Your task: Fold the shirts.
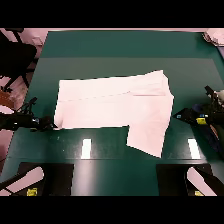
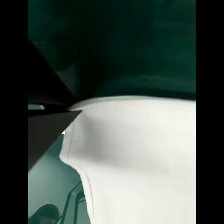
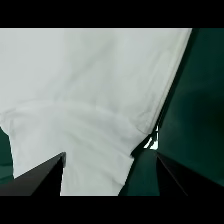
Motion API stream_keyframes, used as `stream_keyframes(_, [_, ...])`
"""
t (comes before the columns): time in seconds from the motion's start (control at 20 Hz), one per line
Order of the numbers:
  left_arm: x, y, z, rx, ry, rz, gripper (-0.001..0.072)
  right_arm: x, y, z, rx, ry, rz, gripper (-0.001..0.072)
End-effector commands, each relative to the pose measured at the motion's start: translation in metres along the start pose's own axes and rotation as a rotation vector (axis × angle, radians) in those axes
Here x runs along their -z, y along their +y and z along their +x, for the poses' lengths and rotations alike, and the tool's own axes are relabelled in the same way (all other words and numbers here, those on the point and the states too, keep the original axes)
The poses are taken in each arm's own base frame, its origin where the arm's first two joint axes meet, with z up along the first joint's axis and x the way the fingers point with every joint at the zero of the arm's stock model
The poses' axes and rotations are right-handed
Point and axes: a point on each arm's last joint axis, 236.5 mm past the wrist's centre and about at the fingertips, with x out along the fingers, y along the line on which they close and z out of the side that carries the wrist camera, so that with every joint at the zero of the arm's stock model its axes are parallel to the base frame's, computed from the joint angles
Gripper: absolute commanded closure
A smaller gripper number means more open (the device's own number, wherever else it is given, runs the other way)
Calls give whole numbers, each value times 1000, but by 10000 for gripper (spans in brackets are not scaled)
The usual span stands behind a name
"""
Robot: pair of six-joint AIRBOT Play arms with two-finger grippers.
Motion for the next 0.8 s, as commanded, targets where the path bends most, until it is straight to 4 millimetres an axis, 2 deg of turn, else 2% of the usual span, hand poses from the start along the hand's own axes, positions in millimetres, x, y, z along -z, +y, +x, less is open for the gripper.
stream_keyframes(0.0, [-4,8,-4,-36,-9,39,684,1,1,0,-2,4,-1,93])
stream_keyframes(0.15, [-14,2,-15,-31,-19,58,685,2,1,0,-5,8,-1,93])
stream_keyframes(0.4, [-32,-20,-47,11,-31,104,685,13,2,0,-9,54,-3,92])
stream_keyframes(0.5, [-36,-28,-49,41,-46,100,685,21,-3,2,0,99,12,93])
stream_keyframes(0.65, [-36,-31,-49,54,-44,107,684,45,-2,15,-38,205,135,93])
stream_keyframes(0.75, [-36,-32,-49,60,-46,114,685,56,4,25,-82,219,211,93])
